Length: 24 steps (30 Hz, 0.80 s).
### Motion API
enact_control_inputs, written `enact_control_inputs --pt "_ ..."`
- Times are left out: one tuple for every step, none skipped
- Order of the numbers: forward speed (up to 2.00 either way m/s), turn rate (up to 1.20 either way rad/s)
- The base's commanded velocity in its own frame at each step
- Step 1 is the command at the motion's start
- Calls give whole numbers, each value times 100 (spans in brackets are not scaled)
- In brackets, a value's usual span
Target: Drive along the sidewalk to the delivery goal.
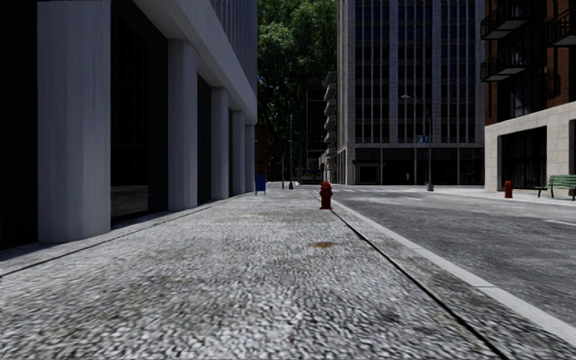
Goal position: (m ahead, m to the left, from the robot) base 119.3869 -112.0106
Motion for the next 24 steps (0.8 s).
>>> enact_control_inputs --pt "200 0" --pt "200 0" --pt "200 0" --pt "200 0" --pt "200 0" --pt "200 0" --pt "200 0" --pt "200 0" --pt "200 0" --pt "200 0" --pt "200 0" --pt "200 0" --pt "200 0" --pt "200 0" --pt "200 0" --pt "200 0" --pt "200 0" --pt "200 0" --pt "200 0" --pt "200 0" --pt "200 0" --pt "200 0" --pt "200 0" --pt "200 0"
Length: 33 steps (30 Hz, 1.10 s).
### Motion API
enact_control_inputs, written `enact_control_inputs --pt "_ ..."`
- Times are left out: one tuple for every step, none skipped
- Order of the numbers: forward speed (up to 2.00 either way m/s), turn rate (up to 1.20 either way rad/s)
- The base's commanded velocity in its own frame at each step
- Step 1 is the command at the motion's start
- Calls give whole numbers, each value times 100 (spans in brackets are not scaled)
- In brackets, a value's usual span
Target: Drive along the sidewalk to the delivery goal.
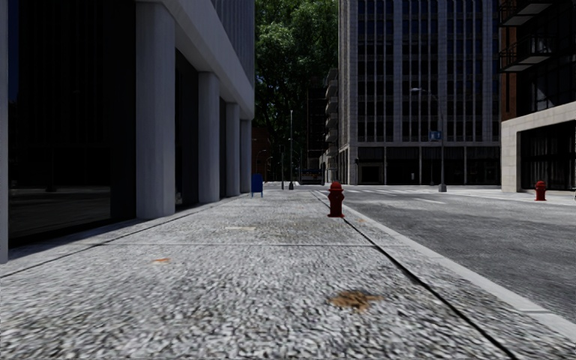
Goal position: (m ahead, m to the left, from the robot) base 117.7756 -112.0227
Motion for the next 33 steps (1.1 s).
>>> enact_control_inputs --pt "200 0" --pt "200 0" --pt "200 0" --pt "200 0" --pt "200 0" --pt "200 0" --pt "200 0" --pt "200 0" --pt "200 0" --pt "200 0" --pt "200 0" --pt "200 0" --pt "200 0" --pt "200 0" --pt "200 0" --pt "200 0" --pt "200 0" --pt "200 0" --pt "200 0" --pt "200 0" --pt "200 0" --pt "200 0" --pt "200 0" --pt "200 0" --pt "200 0" --pt "200 0" --pt "200 0" --pt "200 0" --pt "200 0" --pt "200 0" --pt "200 0" --pt "200 0" --pt "200 0"
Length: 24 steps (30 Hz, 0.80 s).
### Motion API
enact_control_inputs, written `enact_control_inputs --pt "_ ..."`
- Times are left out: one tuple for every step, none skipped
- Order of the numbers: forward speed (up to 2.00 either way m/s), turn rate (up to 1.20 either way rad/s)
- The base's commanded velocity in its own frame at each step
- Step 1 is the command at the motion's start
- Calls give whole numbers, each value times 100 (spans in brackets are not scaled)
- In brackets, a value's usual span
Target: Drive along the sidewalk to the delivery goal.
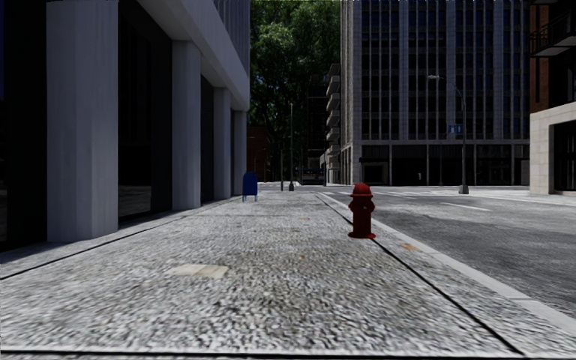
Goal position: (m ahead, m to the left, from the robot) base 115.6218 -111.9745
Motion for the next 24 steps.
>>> enact_control_inputs --pt "200 0" --pt "200 0" --pt "200 0" --pt "200 0" --pt "200 0" --pt "200 0" --pt "200 0" --pt "200 0" --pt "200 0" --pt "200 0" --pt "200 0" --pt "200 0" --pt "200 0" --pt "200 0" --pt "200 0" --pt "200 0" --pt "200 0" --pt "200 0" --pt "200 0" --pt "200 0" --pt "200 0" --pt "200 -1" --pt "200 -3" --pt "200 -12"
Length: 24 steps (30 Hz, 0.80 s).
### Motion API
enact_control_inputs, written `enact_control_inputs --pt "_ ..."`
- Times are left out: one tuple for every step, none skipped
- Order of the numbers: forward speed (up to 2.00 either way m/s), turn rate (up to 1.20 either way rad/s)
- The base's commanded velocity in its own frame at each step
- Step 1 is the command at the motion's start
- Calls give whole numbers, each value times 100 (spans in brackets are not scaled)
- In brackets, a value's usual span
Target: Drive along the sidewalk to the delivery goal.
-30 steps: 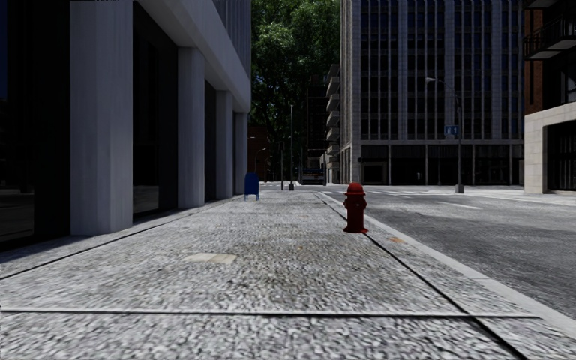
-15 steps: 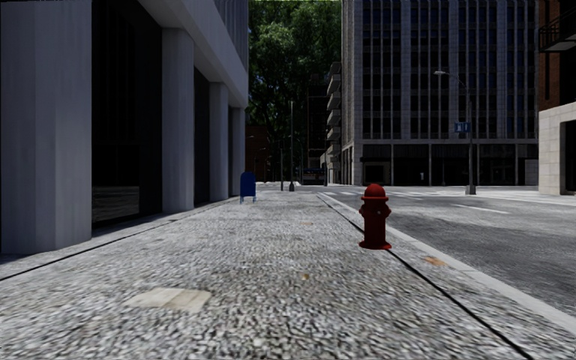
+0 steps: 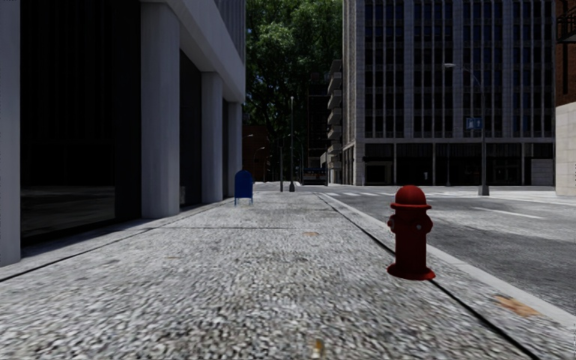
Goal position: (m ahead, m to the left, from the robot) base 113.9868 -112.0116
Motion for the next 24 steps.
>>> enact_control_inputs --pt "200 -12" --pt "200 -21" --pt "200 -25" --pt "200 -26" --pt "200 -26" --pt "200 -26" --pt "200 -26" --pt "200 -26" --pt "200 -26" --pt "200 -26" --pt "200 -26" --pt "200 -26" --pt "200 -26" --pt "200 -9" --pt "200 0" --pt "200 0" --pt "200 0" --pt "200 0" --pt "200 0" --pt "200 0" --pt "200 0" --pt "200 0" --pt "200 0" --pt "200 0"
